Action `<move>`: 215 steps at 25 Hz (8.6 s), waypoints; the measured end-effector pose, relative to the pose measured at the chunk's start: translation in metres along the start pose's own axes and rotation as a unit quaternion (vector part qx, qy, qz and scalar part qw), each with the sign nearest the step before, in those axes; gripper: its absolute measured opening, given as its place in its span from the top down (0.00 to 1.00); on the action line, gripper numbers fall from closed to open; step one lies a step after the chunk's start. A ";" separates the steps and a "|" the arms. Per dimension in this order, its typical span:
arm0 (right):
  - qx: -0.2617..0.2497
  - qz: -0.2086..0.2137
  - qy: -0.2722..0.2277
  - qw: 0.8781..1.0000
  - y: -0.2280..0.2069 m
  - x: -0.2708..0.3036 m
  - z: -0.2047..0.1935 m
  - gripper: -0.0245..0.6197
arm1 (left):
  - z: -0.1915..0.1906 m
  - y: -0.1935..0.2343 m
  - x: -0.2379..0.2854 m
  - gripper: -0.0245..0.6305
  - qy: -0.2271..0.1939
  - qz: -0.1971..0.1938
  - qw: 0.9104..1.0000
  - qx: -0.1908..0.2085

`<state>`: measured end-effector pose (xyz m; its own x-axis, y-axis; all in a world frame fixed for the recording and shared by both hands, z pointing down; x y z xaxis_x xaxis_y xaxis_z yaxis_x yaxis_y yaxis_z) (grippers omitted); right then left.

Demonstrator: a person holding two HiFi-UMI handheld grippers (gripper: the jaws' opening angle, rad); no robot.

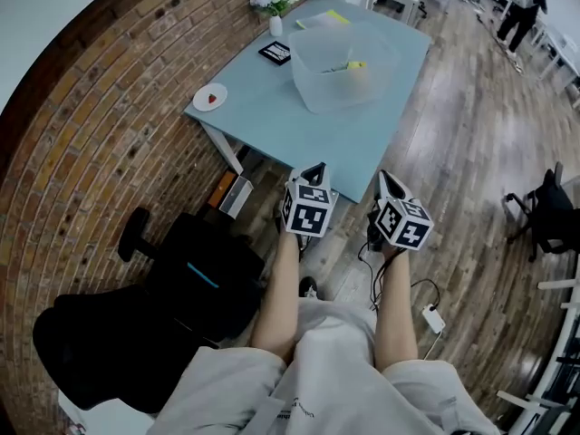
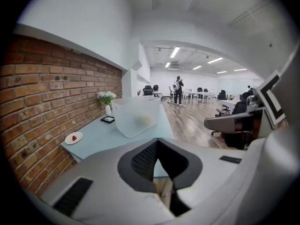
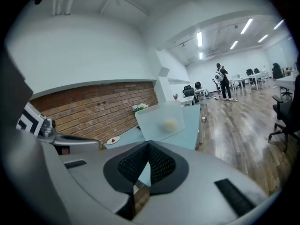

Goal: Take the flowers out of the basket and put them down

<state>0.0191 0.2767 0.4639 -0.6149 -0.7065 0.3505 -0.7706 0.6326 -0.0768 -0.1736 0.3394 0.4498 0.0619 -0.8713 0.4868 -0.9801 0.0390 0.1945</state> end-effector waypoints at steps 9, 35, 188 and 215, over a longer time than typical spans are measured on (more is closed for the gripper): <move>-0.048 -0.024 0.049 0.997 0.004 0.008 -0.004 0.94 | -0.001 0.023 0.023 0.93 0.010 -0.026 0.999 -0.046; -0.095 0.029 0.102 0.990 -0.032 0.041 -0.021 0.94 | 0.016 0.033 0.074 0.93 0.016 0.001 0.995 -0.095; -0.459 0.557 0.328 0.609 -0.015 0.603 0.125 0.87 | 0.189 0.116 0.287 0.93 -0.121 0.306 0.901 -0.283; -0.636 0.478 0.408 0.448 0.047 0.660 0.015 0.85 | 0.181 0.121 0.281 0.93 -0.128 0.337 0.871 -0.335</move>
<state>-0.4255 -0.1644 0.6773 0.1048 0.1042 0.9890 0.8170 0.5580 -0.1454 -0.3089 0.0106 0.4561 -0.6122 -0.6176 0.4937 -0.4429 0.7851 0.4330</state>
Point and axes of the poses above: the fingertips, and each gripper's own axes: x forward along the fingers, y to its left, z out of its top, the point moved 9 cm from there along -x, backward along the fingers, and after that the axes turned 14 degrees about -x, right-handed, at the moved point
